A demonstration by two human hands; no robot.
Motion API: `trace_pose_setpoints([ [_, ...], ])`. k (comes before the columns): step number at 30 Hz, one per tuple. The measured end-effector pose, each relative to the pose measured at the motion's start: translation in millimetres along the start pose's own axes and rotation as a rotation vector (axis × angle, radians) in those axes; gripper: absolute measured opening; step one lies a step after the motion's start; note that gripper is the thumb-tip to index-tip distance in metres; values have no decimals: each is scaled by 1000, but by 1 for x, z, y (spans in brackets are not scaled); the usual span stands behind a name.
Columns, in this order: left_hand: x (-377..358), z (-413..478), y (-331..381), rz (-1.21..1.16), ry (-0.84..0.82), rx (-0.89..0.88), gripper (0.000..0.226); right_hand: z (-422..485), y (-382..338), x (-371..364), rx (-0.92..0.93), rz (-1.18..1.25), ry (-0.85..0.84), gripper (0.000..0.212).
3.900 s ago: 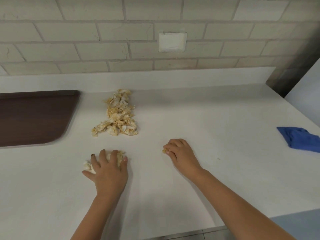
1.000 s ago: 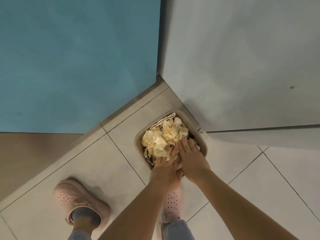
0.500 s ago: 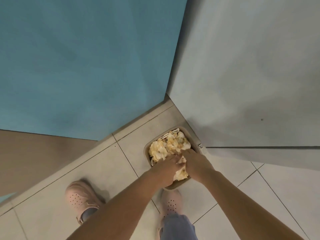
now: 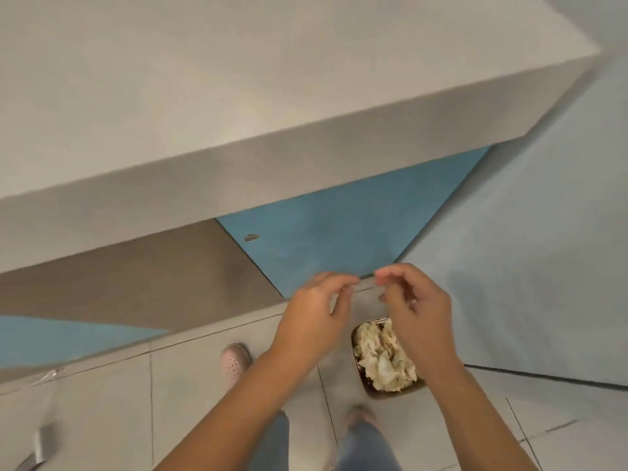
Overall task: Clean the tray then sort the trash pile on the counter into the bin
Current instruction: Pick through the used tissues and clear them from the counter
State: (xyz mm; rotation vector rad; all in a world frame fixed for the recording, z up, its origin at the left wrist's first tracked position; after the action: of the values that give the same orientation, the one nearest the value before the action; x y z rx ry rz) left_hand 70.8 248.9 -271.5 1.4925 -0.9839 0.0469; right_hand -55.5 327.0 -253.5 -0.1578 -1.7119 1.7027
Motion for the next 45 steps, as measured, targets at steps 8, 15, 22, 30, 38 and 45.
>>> trace_pose_setpoints([
  [8,235,-71,65,-311,480,61,22,41,-227,-63,420,260,-165,28],
  [15,423,-67,14,-345,745,180,20,95,-361,-212,559,202,-471,33],
  [22,609,-23,-93,-136,800,327,14,150,-425,-398,603,24,-509,30],
  [30,697,86,-166,324,502,365,104,219,-462,-549,841,-556,-739,80],
  [38,710,144,-189,610,262,287,90,223,-428,-562,859,-458,-690,37],
  [45,707,143,-196,448,544,25,43,240,-439,-542,671,-223,-543,43],
])
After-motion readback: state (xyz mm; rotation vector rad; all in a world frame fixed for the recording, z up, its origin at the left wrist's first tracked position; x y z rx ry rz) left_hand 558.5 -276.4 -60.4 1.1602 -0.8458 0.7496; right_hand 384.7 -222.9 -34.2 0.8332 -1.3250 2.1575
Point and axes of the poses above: each hand's wrist, its own z-axis towards the middle knuckle, its own x-axis out of the back of the hand, y = z × x, the point moved 4 cm from there along z, towards the middle knuckle, and after that the axes turned 11 degrees about x, right-handed, at the moved point
